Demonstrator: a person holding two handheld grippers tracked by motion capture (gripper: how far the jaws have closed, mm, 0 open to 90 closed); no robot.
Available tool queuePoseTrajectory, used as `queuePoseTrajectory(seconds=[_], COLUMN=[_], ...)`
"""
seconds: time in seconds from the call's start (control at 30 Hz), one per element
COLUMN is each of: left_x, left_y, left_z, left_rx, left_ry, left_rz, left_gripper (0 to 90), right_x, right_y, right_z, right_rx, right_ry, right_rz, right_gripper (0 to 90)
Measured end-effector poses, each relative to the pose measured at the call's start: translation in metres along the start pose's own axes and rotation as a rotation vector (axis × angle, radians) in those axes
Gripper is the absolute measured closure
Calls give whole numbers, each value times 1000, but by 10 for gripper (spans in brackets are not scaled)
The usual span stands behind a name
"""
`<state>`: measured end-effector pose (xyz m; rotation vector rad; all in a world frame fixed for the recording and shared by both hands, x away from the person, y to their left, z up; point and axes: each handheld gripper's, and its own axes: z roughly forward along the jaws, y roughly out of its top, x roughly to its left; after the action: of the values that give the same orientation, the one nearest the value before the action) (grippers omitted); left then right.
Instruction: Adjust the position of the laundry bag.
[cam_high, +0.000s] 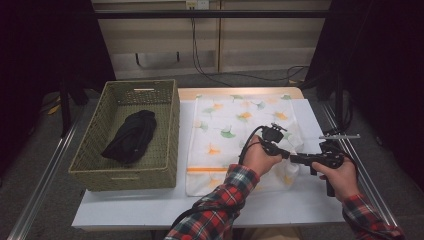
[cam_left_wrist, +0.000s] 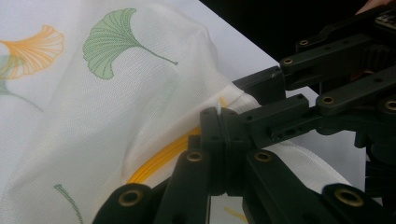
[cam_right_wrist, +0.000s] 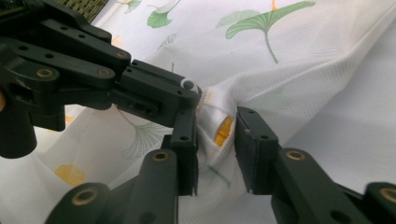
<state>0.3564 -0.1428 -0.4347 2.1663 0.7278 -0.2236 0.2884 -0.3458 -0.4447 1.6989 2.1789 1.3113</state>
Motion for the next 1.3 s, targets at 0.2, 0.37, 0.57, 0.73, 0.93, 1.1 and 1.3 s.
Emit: queuePoseTrajectory(seconds=[0.2,0.37,0.57,0.73,0.93,1.1,1.3], left_x=[2,3,4,2,8,3,2], left_y=[-2,-2,-1,-2,-7,-9,-8], left_z=[0,2,2,-1,-6,-6,-11], left_rx=[-28,-36,-33,-13,4,3,8], left_ry=[-12,-24,-25,9,6,7,8], left_rz=[-9,-15,-44,-80,-96,-107,-118], left_gripper=[897,891,897,900,900,900,900], right_x=[4,2,1,3,5,5,4], right_y=[3,3,4,3,5,2,2], right_z=[-4,-4,-4,-4,-6,-9,-13], right_rx=[-12,-8,-1,-7,-9,-5,-16], right_ry=[14,29,35,40,47,44,42], right_rz=[-16,-19,-22,-2,10,26,30], right_gripper=[850,855,856,860,861,861,860])
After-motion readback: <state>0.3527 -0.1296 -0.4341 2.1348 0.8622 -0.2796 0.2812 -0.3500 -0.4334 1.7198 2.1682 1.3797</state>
